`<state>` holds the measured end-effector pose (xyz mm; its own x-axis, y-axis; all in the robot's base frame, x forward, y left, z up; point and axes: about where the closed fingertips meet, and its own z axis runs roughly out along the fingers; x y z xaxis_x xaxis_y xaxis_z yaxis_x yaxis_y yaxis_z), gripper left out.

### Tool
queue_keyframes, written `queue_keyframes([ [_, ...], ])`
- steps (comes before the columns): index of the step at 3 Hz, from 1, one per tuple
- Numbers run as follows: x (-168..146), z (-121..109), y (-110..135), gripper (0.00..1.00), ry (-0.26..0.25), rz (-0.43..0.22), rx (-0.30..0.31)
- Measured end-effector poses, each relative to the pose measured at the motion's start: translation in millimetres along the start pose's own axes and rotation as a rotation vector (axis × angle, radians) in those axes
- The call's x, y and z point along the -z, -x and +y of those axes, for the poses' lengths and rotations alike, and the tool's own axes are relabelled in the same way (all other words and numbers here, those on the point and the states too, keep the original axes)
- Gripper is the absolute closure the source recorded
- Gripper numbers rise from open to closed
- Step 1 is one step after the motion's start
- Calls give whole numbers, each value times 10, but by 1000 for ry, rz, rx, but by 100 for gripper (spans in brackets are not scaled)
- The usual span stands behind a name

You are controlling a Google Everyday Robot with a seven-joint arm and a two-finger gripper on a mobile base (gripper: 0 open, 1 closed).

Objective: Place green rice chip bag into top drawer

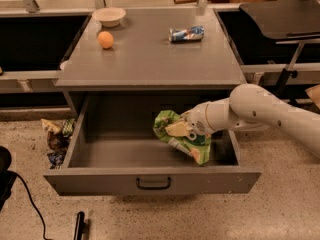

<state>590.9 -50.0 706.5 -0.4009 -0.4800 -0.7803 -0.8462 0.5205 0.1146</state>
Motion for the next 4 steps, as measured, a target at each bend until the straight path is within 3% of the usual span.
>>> queue_keyframes([
  [1,-32,-209,-99,57,-26,-3,-35],
  [3,-77,-394,-163,11,-40,3,-61],
  [4,-75,-393,-163,0,-40,3,-61],
])
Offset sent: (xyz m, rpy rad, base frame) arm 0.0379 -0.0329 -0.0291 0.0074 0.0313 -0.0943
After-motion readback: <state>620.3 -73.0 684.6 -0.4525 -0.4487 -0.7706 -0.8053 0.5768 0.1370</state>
